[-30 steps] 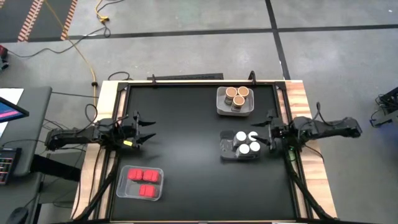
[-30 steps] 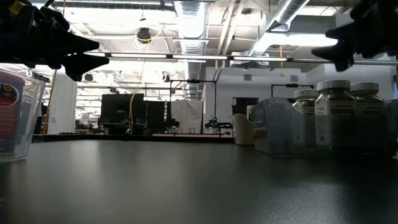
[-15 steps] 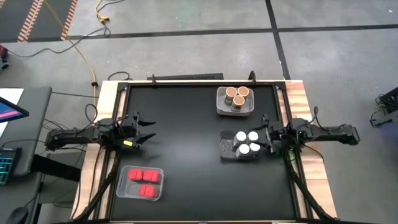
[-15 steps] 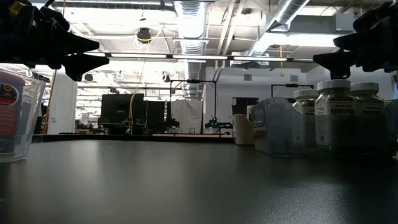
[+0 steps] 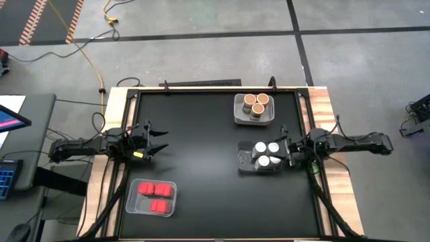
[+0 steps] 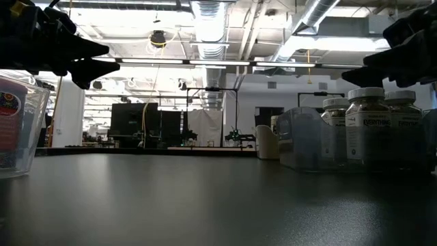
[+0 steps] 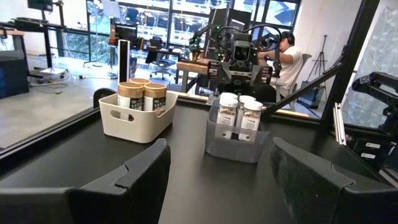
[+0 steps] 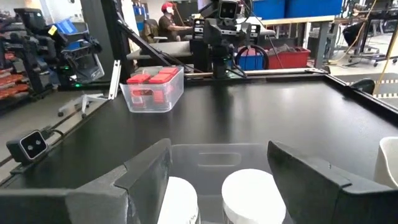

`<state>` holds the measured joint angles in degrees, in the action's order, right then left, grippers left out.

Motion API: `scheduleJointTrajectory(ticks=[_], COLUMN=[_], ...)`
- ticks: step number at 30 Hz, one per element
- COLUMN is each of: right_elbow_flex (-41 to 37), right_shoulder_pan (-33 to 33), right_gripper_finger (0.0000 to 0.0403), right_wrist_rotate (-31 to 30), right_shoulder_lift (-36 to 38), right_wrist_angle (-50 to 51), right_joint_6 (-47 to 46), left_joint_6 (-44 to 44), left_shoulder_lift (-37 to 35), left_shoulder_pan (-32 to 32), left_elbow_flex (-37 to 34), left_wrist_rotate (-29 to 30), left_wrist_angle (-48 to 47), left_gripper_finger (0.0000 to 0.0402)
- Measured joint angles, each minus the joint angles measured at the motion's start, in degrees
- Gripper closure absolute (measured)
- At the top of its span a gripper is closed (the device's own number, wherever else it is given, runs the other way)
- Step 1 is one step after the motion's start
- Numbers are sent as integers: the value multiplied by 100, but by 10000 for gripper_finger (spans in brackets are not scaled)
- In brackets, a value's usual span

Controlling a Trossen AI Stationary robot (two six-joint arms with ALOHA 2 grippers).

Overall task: Sort spices by type
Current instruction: Return to Home Position

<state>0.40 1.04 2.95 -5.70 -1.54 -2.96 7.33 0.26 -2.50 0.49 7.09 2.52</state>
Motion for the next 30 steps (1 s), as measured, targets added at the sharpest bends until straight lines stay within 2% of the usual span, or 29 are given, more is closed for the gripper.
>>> scheduleJointTrajectory(ticks=[30], right_elbow_flex=[-11], right_shoulder_pan=[0], right_gripper_finger=[108], right_wrist_rotate=[19], right_shoulder_lift=[-821], right_wrist_angle=[15], right_joint_6=[-133], left_joint_6=[0], left_shoulder_lift=[0], left_shoulder_pan=[0], left_elbow_flex=[0], left_wrist_rotate=[0], left_wrist_angle=[0], left_gripper_finger=[139])
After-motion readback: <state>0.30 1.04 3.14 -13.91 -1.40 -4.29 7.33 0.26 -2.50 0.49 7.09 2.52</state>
